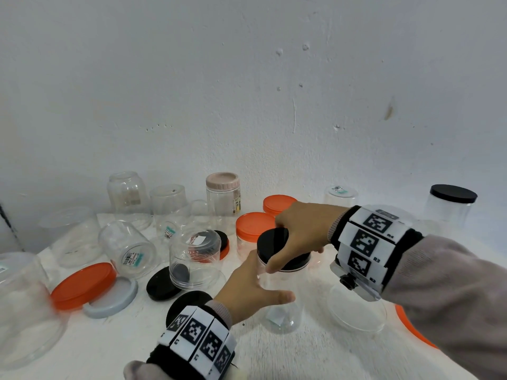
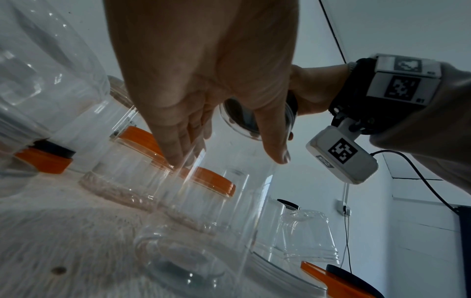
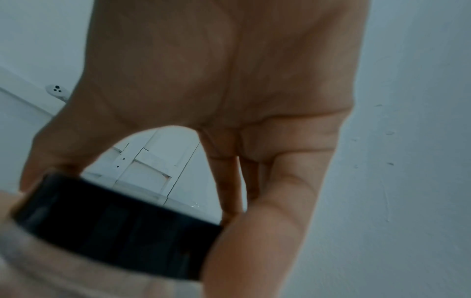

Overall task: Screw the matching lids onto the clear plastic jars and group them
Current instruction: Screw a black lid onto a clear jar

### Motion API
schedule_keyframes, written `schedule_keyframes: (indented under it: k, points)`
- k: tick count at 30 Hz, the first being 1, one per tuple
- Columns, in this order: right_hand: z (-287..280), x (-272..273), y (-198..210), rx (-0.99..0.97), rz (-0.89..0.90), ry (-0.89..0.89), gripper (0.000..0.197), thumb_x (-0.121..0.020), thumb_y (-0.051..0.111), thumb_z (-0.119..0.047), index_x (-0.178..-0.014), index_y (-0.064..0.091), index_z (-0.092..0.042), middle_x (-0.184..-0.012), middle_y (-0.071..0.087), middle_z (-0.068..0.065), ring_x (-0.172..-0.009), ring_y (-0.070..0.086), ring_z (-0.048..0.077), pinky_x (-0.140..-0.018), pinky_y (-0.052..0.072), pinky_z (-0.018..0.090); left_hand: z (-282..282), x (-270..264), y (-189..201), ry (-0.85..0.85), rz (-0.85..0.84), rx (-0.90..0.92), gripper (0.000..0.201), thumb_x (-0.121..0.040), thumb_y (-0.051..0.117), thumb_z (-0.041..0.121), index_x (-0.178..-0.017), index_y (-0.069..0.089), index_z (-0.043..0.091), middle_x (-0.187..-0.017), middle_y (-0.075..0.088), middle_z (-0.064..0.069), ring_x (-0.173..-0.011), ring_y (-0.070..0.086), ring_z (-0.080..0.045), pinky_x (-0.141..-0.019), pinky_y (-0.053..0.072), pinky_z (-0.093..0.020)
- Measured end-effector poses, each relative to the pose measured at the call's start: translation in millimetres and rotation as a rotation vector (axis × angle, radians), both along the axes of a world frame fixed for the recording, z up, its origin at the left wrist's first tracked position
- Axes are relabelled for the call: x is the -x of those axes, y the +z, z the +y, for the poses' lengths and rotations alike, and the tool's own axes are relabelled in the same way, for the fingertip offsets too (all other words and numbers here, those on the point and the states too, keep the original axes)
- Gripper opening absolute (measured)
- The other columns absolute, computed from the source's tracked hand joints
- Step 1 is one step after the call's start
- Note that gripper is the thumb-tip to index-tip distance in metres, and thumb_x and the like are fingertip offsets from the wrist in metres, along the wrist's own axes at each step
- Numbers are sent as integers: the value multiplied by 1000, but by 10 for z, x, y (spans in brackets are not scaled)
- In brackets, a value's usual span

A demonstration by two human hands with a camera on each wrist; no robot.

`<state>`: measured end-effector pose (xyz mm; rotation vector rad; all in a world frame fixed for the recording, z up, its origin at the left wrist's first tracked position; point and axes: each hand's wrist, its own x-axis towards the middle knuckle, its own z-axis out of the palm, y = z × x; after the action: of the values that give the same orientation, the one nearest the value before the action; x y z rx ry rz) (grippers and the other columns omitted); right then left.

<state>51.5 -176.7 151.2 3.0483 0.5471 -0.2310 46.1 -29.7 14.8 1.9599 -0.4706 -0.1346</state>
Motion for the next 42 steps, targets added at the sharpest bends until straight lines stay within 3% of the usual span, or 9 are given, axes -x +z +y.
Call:
schedule_keyframes:
  k: [6,10,13,24,27,31,34,38,42]
  points:
    - [20,8,-57,-11,-43,-15,74,-60,63,-81,-82,61,-10,-58,52,-3,-44,45,10,-46,37,22,4,12,18,-4,-6,-2,88,-63,84,42,-136,34,35,-135,44,20,-128,41,-8,-107,36,-33]
    - [-43,-16,33,8,94,11,83,-62,69,-73,-127,53,-24,-115,56,-6,-99,56,13,-82,50,29,1,9,28,-10,-1,-3,87,-66,85,36,-133,29,40,-137,45,18,-128,41,-7,-107,35,-31]
    - [-35,-18,85,35,142,73,85,-63,75,-62,-137,41,-38,-127,48,-12,-117,49,15,-95,48,40,-7,8,27,3,-1,-8,91,-66,85,36,-137,28,37,-139,45,15,-130,42,-8,-110,35,-33]
    - [-23,-25,64,-20,59,56,76,-55,74,-71,-116,58,-28,-89,65,-8,-71,68,12,-66,58,30,-6,4,13,0,-3,0,91,-64,85,39,-137,31,35,-137,47,17,-128,43,-8,-106,37,-30]
    - [5,-4,36,10,-5,32,69,-60,69,-74,-101,62,-18,-70,59,-7,-46,53,7,-45,41,19,-3,3,8,0,-4,-11,83,-66,85,38,-128,30,42,-129,46,23,-123,44,-4,-99,36,-24]
    - [30,2,-35,16,-38,-5,77,-62,62,-80,-93,61,-9,-66,52,-4,-40,41,8,-44,34,20,7,6,14,-11,-4,-17,88,-66,85,39,-138,34,33,-136,43,20,-129,41,-8,-105,37,-31]
    - [15,-4,-9,25,19,-24,77,-61,63,-80,-96,60,-12,-82,64,1,-57,55,12,-53,44,23,7,3,19,-25,-6,-10,88,-66,85,39,-137,33,35,-137,44,18,-128,41,-8,-106,37,-32]
    - [-12,-20,81,56,158,33,86,-63,75,-64,-137,41,-33,-128,47,-11,-118,48,15,-96,47,39,-1,-5,16,-4,-9,-7,90,-61,83,42,-132,29,40,-137,46,14,-128,42,-9,-105,38,-30]
    - [0,-55,101,48,127,91,84,-61,78,-59,-135,43,-39,-119,48,-14,-113,49,12,-94,49,40,-2,-9,5,-2,-14,-2,87,-62,84,40,-129,29,42,-137,46,14,-128,42,-10,-103,37,-27]
